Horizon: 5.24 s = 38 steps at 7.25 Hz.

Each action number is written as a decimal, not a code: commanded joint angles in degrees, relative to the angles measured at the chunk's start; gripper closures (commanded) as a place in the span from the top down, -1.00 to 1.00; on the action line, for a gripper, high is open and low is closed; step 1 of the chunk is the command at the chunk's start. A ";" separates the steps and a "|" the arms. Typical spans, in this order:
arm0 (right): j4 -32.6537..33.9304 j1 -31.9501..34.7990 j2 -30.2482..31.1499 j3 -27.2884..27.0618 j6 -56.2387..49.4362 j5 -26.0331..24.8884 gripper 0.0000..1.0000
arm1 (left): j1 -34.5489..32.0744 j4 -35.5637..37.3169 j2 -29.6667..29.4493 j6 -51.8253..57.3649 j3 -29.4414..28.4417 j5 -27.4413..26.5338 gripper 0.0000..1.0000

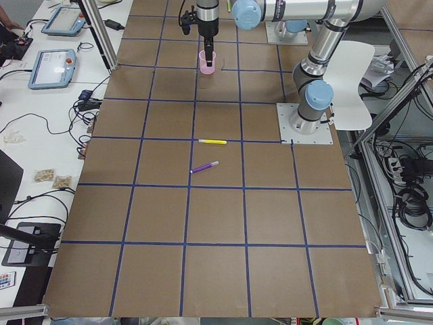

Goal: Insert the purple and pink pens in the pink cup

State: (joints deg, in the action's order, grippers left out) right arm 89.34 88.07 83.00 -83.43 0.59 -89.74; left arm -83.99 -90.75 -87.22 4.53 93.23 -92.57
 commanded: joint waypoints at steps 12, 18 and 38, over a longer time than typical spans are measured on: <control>23.96 -31.87 -14.08 -11.80 -22.35 -1.94 1.00 | 11.50 0.66 -2.94 0.04 0.46 -1.48 1.00; 31.33 -31.99 -18.67 -17.64 -16.79 -1.58 0.78 | 29.22 21.81 -14.80 6.18 6.86 -1.04 1.00; 19.20 13.65 -4.96 -7.71 26.32 -7.39 -1.00 | 32.31 38.01 -32.92 6.89 7.14 -0.60 -0.66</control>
State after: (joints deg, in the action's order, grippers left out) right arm 108.05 93.88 78.16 -91.28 16.34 -97.15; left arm -51.66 -52.51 -120.20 11.32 100.38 -93.13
